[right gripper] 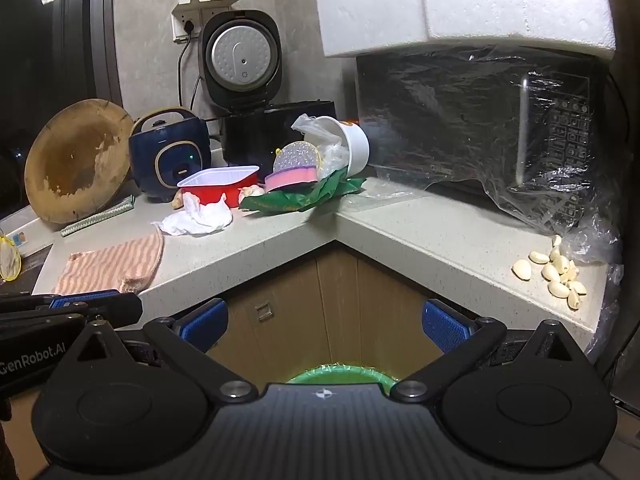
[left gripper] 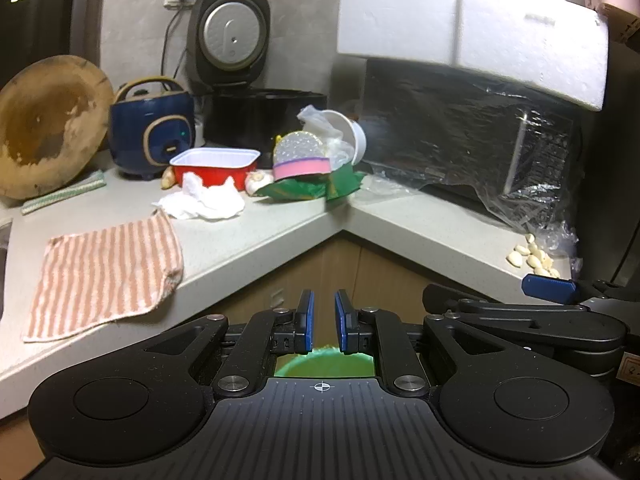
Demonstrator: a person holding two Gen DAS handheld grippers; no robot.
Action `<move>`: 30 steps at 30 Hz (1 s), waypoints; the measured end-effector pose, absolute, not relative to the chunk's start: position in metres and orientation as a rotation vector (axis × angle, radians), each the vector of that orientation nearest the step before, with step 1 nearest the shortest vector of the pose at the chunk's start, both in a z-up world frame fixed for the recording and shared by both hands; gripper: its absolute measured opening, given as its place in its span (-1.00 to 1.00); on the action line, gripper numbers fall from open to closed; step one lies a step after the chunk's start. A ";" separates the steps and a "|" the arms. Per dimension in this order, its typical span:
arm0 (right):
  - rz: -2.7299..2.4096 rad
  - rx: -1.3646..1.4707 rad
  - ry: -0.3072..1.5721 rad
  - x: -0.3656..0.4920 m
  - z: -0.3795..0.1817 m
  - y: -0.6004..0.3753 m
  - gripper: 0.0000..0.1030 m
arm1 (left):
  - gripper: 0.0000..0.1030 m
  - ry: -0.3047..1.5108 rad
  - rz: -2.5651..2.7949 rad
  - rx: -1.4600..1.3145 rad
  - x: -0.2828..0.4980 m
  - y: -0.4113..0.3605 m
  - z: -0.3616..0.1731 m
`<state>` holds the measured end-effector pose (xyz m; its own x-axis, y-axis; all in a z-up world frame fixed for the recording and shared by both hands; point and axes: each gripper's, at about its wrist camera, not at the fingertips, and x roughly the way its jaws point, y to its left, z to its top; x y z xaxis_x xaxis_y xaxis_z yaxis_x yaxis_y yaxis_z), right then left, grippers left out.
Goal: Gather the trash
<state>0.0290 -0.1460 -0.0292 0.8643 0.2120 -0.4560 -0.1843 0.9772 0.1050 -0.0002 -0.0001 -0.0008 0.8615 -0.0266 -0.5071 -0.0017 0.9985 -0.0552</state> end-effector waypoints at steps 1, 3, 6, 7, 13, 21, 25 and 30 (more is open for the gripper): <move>0.208 0.058 0.484 0.029 -0.029 -0.146 1.00 | -0.71 0.533 -0.012 -0.056 0.000 0.000 0.000; 0.208 0.058 0.485 0.029 -0.029 -0.146 1.00 | -0.71 0.530 -0.012 -0.056 -0.001 0.000 -0.001; 0.208 0.057 0.482 0.028 -0.028 -0.145 1.00 | -0.71 0.531 -0.013 -0.057 -0.001 0.000 0.000; 0.207 0.056 0.481 0.027 -0.028 -0.144 1.00 | -0.71 0.531 -0.013 -0.057 -0.001 0.000 -0.001; 0.208 0.055 0.481 0.027 -0.027 -0.144 1.00 | -0.71 0.532 -0.017 -0.058 -0.003 -0.001 -0.001; 0.210 0.053 0.477 0.026 -0.027 -0.144 1.00 | -0.71 0.532 -0.015 -0.062 -0.004 -0.001 -0.001; 0.213 0.050 0.476 0.024 -0.027 -0.144 1.00 | -0.71 0.530 -0.011 -0.067 -0.007 0.001 -0.001; 0.213 0.049 0.475 0.023 -0.026 -0.144 1.00 | -0.71 0.538 -0.006 -0.073 -0.007 0.003 -0.003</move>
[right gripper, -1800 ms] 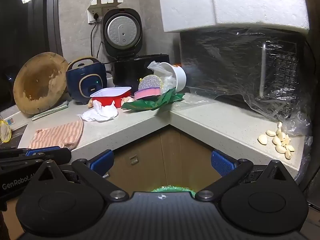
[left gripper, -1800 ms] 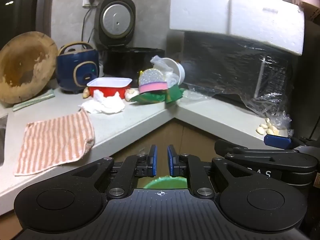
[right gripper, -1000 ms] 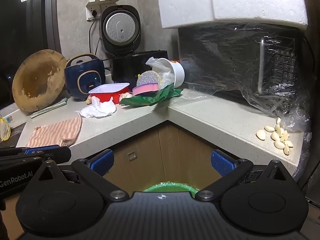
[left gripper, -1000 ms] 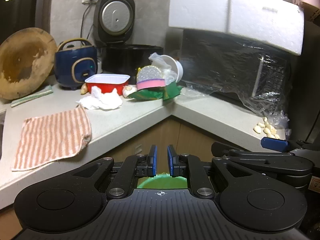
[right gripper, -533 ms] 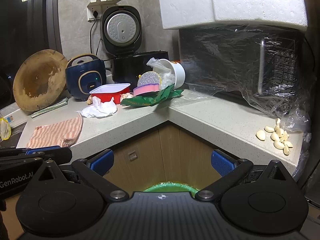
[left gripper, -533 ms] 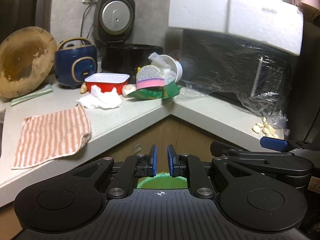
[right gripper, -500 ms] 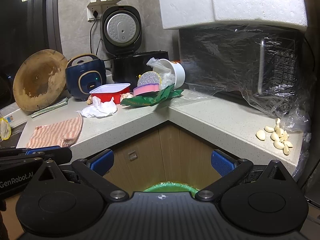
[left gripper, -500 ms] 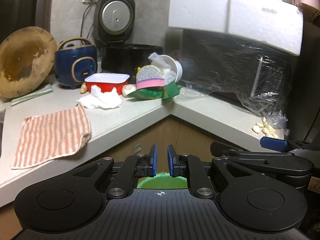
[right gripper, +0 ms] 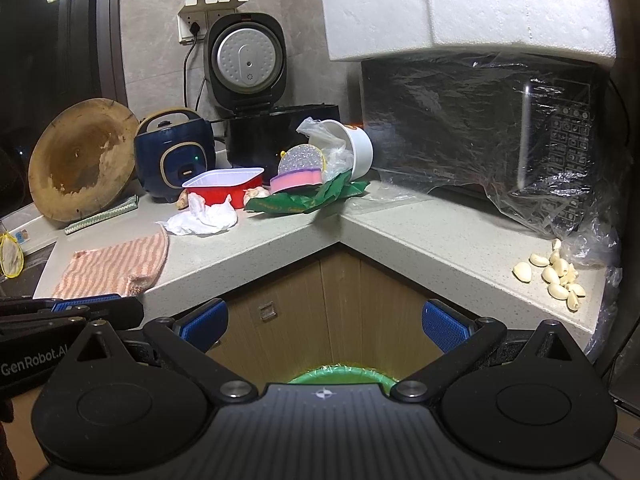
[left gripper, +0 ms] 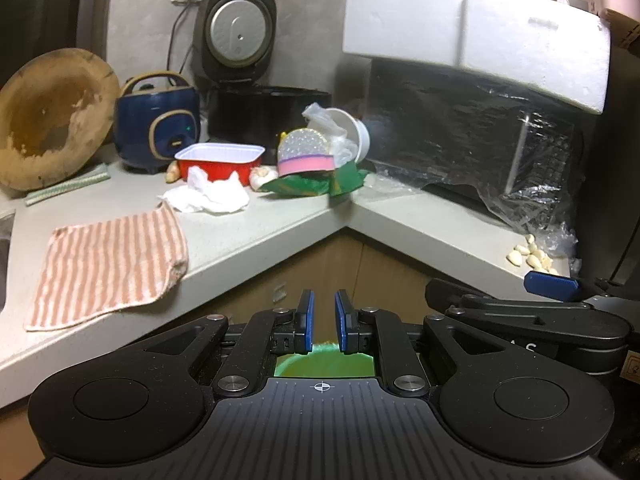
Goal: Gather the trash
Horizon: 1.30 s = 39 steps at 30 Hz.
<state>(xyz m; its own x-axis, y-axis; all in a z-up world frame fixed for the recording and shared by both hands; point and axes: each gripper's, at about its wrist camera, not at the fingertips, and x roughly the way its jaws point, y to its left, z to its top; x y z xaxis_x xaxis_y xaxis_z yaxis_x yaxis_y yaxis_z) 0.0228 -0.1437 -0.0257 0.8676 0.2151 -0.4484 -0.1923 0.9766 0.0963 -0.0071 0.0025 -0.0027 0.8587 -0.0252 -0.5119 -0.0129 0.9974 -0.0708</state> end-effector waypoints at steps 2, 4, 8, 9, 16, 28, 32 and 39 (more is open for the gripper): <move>0.214 0.048 0.475 0.023 -0.026 -0.144 1.00 | -0.71 0.540 -0.007 -0.074 -0.007 0.003 -0.003; 0.214 0.049 0.476 0.023 -0.026 -0.144 1.00 | -0.71 0.539 -0.007 -0.074 -0.008 0.003 -0.004; 0.214 0.048 0.475 0.023 -0.026 -0.144 1.00 | -0.71 0.540 -0.006 -0.074 -0.008 0.003 -0.004; 0.214 0.048 0.475 0.023 -0.026 -0.144 1.00 | -0.71 0.539 -0.006 -0.074 -0.008 0.003 -0.004; 0.212 0.045 0.477 0.022 -0.026 -0.143 1.00 | -0.71 0.539 -0.007 -0.074 -0.009 0.005 -0.005; 0.211 0.046 0.480 0.022 -0.027 -0.143 1.00 | -0.71 0.539 -0.009 -0.074 -0.010 0.006 -0.005; 0.206 0.047 0.483 0.025 -0.027 -0.145 1.00 | -0.71 0.538 -0.008 -0.077 -0.010 0.006 -0.006; 0.203 0.038 0.485 0.030 -0.027 -0.143 1.00 | -0.71 0.540 -0.012 -0.086 -0.004 0.009 -0.005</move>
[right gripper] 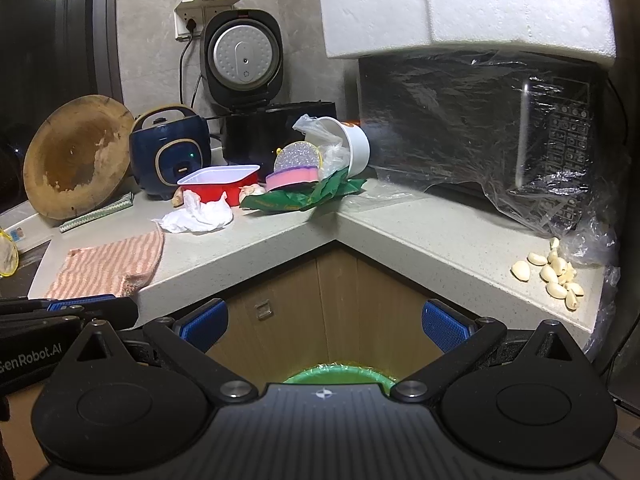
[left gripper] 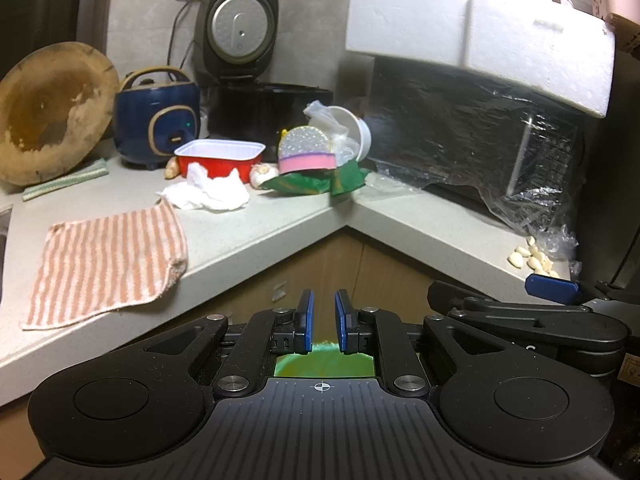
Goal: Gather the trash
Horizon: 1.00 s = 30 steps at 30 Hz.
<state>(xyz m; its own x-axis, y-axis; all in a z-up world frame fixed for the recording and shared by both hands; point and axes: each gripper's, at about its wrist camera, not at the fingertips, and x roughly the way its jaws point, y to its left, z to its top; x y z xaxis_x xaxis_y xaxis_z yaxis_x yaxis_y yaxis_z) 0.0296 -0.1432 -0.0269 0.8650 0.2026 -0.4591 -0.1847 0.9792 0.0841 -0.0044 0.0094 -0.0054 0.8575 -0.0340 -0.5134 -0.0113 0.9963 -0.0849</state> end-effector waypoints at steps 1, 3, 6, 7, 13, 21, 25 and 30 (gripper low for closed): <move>0.203 0.035 0.485 0.030 -0.027 -0.143 1.00 | -0.71 0.542 -0.013 -0.089 -0.003 0.011 -0.005; 0.203 0.030 0.486 0.033 -0.026 -0.141 1.00 | -0.71 0.544 -0.017 -0.094 0.003 0.013 -0.004; 0.197 0.028 0.485 0.038 -0.026 -0.138 1.00 | -0.71 0.546 -0.021 -0.105 0.012 0.019 -0.005; 0.195 0.027 0.486 0.041 -0.025 -0.137 1.00 | -0.71 0.548 -0.021 -0.109 0.015 0.022 -0.005; 0.182 0.018 0.472 0.067 -0.021 -0.124 1.00 | -0.71 0.541 -0.004 -0.130 0.042 0.047 -0.002; 0.219 0.083 0.453 0.123 -0.014 -0.100 1.00 | -0.71 0.533 0.028 -0.217 0.106 0.113 -0.004; 0.237 0.027 0.544 0.156 -0.026 -0.071 1.00 | -0.69 0.556 -0.039 -0.401 0.148 0.174 -0.010; 0.219 0.004 0.591 0.197 -0.029 -0.033 1.00 | -0.69 0.544 -0.083 -0.522 0.192 0.230 -0.023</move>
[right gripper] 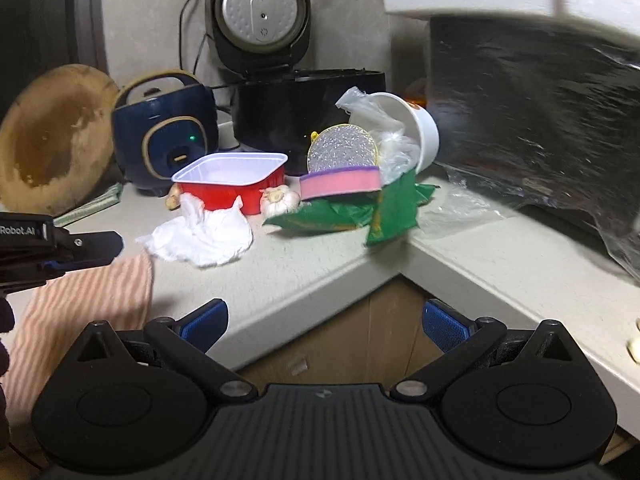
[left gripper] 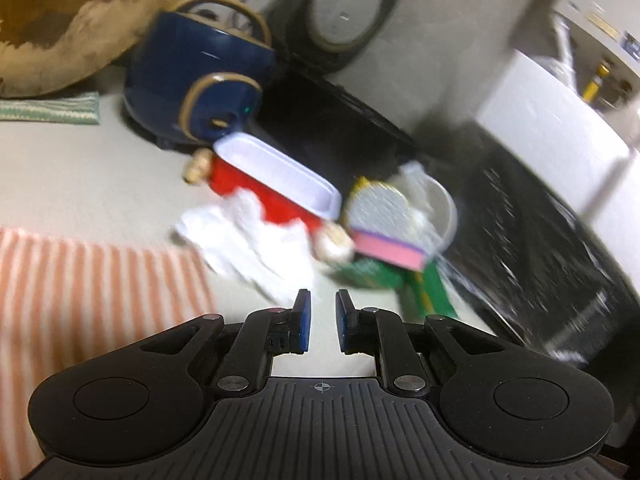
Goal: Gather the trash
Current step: 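Move the left tool toward the red tray rim while the right tool approaches the white tissue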
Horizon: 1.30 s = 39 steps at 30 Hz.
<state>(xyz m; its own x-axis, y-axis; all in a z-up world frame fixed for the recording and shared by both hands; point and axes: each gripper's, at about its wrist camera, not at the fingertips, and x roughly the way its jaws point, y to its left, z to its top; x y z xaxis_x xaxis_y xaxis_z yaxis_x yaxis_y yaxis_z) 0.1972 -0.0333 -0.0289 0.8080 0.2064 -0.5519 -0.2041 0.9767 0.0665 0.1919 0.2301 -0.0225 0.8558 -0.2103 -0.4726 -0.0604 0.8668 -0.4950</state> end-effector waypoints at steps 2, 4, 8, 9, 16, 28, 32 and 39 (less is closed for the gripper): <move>0.188 0.006 0.604 0.214 -0.027 -0.020 1.00 | -0.69 0.555 -0.054 -0.519 0.209 0.242 -0.028; 0.151 0.009 0.629 0.228 -0.028 -0.010 1.00 | -0.69 0.564 -0.077 -0.540 0.223 0.257 -0.035; 0.088 -0.003 0.685 0.251 -0.031 0.006 1.00 | -0.69 0.544 -0.131 -0.550 0.237 0.274 -0.050; 0.077 -0.015 0.685 0.253 -0.031 0.008 1.00 | -0.69 0.540 -0.138 -0.541 0.239 0.276 -0.054; -0.108 -0.060 0.665 0.279 -0.028 -0.007 1.00 | -0.69 0.687 -0.198 -0.604 0.257 0.277 -0.069; 0.112 0.164 0.657 0.303 -0.041 -0.048 1.00 | -0.69 0.684 -0.143 -0.548 0.258 0.234 -0.043; 0.295 0.142 0.702 0.311 -0.051 -0.019 1.00 | -0.69 0.726 -0.051 -0.517 0.260 0.227 -0.042; 0.430 0.219 0.787 0.334 -0.068 0.005 1.00 | -0.69 0.761 0.011 -0.525 0.263 0.236 -0.042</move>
